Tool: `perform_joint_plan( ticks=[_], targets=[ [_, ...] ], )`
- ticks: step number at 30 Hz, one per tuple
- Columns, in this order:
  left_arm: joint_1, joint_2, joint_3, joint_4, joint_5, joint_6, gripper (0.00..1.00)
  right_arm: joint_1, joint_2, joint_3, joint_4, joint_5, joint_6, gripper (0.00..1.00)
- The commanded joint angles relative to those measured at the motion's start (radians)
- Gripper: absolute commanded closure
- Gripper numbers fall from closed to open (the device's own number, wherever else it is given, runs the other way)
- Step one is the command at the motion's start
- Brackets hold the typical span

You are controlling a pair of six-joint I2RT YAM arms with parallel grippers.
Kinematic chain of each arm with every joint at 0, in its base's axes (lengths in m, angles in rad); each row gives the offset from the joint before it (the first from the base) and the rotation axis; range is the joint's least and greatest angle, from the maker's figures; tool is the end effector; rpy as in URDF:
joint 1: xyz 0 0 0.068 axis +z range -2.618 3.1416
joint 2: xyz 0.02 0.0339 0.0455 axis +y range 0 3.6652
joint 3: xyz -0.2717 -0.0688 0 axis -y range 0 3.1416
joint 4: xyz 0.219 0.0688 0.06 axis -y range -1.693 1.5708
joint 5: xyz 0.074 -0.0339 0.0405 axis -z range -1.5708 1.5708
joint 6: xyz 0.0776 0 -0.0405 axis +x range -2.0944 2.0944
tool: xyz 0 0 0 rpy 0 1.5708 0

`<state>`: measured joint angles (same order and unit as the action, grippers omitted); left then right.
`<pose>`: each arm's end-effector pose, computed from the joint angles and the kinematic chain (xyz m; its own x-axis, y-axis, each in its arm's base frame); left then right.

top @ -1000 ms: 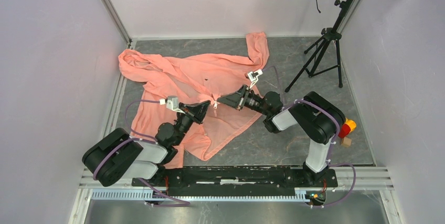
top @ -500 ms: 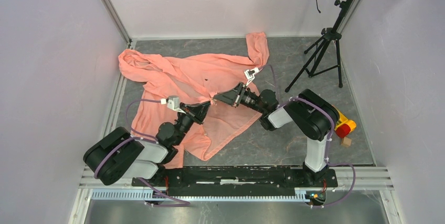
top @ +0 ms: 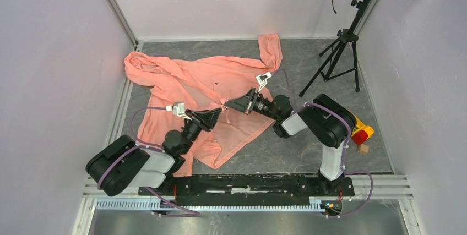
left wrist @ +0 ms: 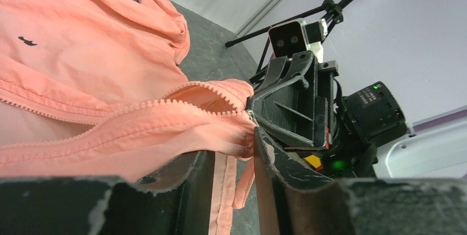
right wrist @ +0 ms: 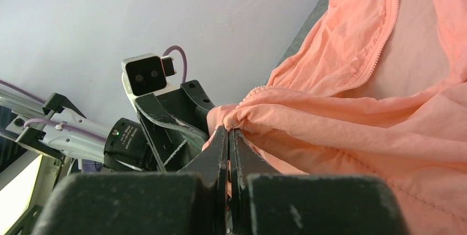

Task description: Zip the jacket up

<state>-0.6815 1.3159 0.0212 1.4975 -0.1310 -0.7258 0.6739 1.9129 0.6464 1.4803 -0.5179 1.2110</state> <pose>0.1747 -0.1287 0.2125 -0.2316 -0.6595 -0.7152 0.4967 0.5520 -0.6698 0.2669 0.2623 0.2085 -0.8029 0.3995 -0.4424 -0.4792 0.0088 0.8777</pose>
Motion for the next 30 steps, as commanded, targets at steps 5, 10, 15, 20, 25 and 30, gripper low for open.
perform_joint_plan(
  ticks=[5,10,15,20,25,30],
  targets=[
    [0.007,-0.13,-0.043,-0.042,-0.058,-0.117,0.51,-0.007,-0.067,-0.03,0.481,-0.025,-0.006,1.0],
    [0.007,-0.26,0.0,-0.286,-0.073,-0.126,0.45,-0.008,-0.068,-0.03,0.481,-0.023,-0.005,1.0],
    [0.007,-0.298,0.023,-0.38,-0.067,-0.106,0.49,-0.008,-0.071,-0.03,0.482,-0.013,-0.005,1.0],
    [0.007,-0.215,0.017,-0.281,-0.012,-0.115,0.53,-0.007,-0.071,-0.025,0.48,-0.006,-0.004,1.0],
    [0.007,-0.108,0.02,-0.127,0.044,-0.118,0.56,-0.007,-0.064,-0.024,0.481,-0.002,0.0,1.0],
    [0.007,-0.035,0.01,-0.001,0.059,-0.135,0.53,-0.007,-0.065,-0.027,0.48,-0.005,-0.003,1.0]
  ],
)
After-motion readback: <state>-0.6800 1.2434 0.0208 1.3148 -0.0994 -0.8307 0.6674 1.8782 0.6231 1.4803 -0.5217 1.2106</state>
